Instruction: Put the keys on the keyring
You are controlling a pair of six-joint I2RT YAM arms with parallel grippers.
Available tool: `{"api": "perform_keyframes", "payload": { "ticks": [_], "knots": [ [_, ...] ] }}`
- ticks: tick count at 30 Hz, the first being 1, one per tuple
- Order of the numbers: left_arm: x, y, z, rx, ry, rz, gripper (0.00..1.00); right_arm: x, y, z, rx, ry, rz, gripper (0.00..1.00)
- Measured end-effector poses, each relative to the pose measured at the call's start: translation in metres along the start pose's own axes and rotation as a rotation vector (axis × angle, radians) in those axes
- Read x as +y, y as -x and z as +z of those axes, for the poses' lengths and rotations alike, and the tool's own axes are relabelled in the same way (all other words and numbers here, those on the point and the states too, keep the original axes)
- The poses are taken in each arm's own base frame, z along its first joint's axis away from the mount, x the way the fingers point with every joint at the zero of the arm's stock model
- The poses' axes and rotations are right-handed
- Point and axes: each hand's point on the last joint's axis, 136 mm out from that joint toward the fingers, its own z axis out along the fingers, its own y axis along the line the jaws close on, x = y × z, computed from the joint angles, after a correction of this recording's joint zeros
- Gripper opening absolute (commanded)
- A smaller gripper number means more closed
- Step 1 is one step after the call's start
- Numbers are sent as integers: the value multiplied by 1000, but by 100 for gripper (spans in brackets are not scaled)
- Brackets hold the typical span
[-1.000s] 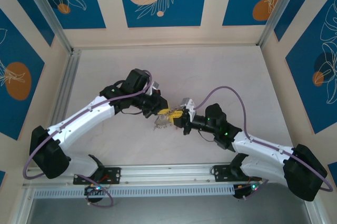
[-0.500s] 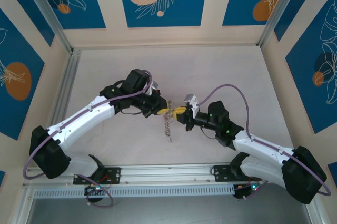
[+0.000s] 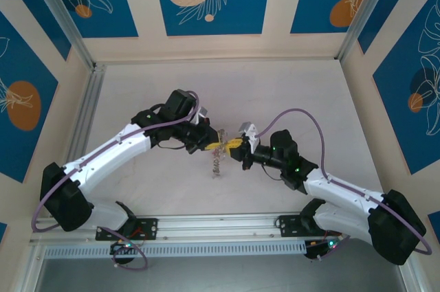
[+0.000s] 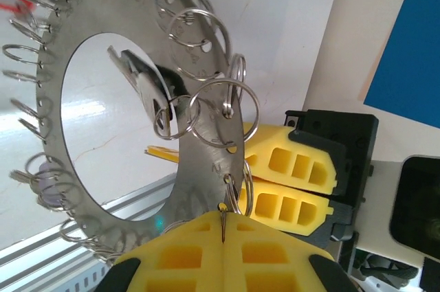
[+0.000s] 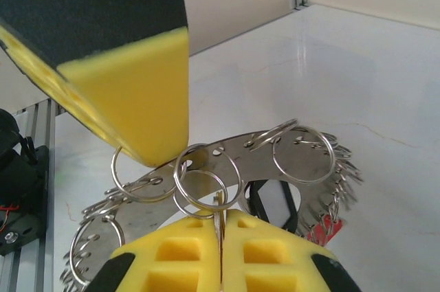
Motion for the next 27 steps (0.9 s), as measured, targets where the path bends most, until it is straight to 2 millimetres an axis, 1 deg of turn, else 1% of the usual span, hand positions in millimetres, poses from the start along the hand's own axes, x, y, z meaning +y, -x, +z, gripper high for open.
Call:
{"api": "perform_keyframes", "payload": {
  "ticks": [2, 3, 5, 7, 14, 17, 23, 27],
  "knots": [
    [-1, -2, 0, 10, -6, 1, 0, -2, 1, 0, 6, -8, 3, 29],
    [-1, -3, 0, 17, -9, 0, 0, -4, 1, 0, 10, -19, 4, 33],
    [-1, -5, 0, 27, -12, -2, 0, -7, -2, -2, 24, -41, 1, 39],
    [-2, -7, 0, 39, -18, -2, 0, -7, -4, -5, 33, -63, -20, 41],
    [-4, -10, 0, 62, -30, -15, 0, 7, 9, -26, -19, -132, -196, 42],
    [-4, -11, 0, 65, -31, -22, 0, 14, 14, -32, -47, -152, -270, 42],
    [-5, -11, -1, 63, -32, -24, 0, 33, 12, -29, -43, -171, -423, 38],
    [-7, -10, -1, 62, -36, -22, 0, 38, 7, -26, -23, -182, -493, 35]
  ]
}}
